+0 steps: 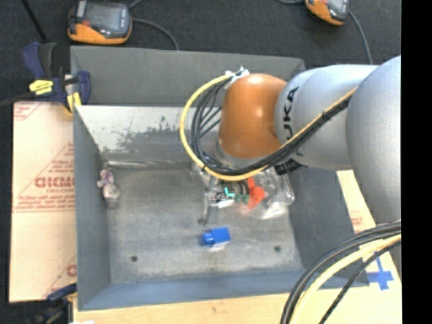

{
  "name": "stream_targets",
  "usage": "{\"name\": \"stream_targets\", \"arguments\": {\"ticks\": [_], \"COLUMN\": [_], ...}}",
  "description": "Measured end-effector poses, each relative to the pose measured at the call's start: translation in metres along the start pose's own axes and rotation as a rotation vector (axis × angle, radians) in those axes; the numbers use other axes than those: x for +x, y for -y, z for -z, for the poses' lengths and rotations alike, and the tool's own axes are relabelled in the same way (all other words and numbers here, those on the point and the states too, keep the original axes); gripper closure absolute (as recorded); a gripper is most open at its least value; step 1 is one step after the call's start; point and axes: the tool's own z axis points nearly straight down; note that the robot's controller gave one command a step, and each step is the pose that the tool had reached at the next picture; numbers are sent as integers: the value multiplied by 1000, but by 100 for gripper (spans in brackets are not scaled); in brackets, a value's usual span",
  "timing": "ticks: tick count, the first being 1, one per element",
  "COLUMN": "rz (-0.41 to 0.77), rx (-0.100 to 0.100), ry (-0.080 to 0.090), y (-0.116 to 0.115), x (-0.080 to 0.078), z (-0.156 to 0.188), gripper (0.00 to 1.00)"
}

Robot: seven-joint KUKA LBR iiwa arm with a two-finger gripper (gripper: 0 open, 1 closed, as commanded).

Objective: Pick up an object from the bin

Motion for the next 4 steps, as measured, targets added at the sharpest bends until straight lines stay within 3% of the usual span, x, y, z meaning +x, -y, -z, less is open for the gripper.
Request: {"name": "stream_targets", "arguments": {"ticks": [1, 2, 3, 4], "rz": [421, 443, 388, 386], "rx": [2, 3, 0, 1], "ry": [4, 3, 1, 7], "y": [23, 33, 25, 25], "x": [51, 17, 88, 85], "z": [-1, -52, -38, -38], "gripper": [0, 0, 0, 100]}}
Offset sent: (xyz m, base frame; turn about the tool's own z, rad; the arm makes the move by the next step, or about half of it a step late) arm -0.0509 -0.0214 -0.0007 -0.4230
